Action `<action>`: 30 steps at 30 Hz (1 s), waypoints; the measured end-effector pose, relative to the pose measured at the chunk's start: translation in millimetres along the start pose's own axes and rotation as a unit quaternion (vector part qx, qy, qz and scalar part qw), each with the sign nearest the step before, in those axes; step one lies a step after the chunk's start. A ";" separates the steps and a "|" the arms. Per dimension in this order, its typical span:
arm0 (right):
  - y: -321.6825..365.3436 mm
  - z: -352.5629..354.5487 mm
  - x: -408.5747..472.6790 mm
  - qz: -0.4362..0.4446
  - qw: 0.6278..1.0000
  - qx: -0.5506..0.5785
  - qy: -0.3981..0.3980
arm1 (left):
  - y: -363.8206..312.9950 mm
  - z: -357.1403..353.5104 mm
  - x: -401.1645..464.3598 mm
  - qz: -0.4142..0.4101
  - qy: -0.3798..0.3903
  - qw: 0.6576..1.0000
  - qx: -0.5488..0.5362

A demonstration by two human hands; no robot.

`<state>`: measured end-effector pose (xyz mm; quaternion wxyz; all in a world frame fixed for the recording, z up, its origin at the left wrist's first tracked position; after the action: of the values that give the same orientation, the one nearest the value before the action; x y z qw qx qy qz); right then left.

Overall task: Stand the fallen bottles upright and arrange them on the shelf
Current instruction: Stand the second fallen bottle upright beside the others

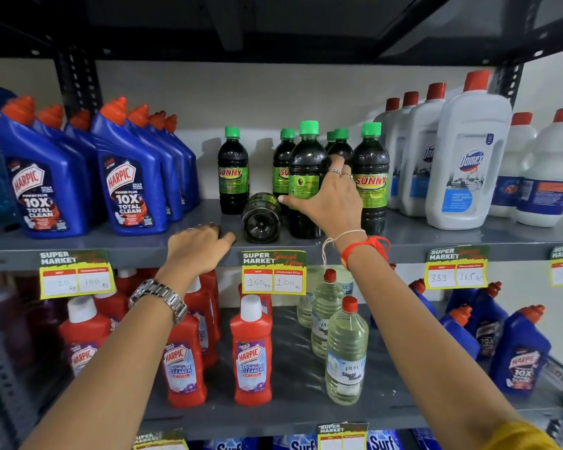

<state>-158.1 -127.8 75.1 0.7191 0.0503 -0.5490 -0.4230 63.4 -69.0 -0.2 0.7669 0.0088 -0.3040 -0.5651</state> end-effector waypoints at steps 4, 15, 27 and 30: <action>-3.9 -1.1 7.8 -0.006 0.997 0.070 0.035 | 0.8 -1.4 0.7 -0.004 -0.006 1.000 -0.008; -13.6 -8.6 13.2 -0.032 0.981 0.185 0.055 | 0.8 2.4 -1.9 0.016 -0.018 0.999 -0.026; -17.9 -10.4 18.7 -0.148 0.951 0.239 0.133 | -1.4 9.0 -6.2 -0.005 -0.007 1.000 -0.027; -15.0 -7.6 17.5 -0.134 0.955 0.230 0.129 | -1.8 8.3 -6.6 -0.006 -0.012 1.000 -0.012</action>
<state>-159.3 -152.0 77.2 0.6893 0.3416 -0.5226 -0.3674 56.8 -61.2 3.0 0.7600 -0.0052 -0.3061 -0.5733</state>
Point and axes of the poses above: each hand's wrist, its own x-axis towards the middle knuckle, its own z-axis out of the back of the hand, y = z × x, the point moved 6 cm from there along x, towards the middle knuckle, and after that the axes turned 11 degrees about x, right-handed, at the moved point
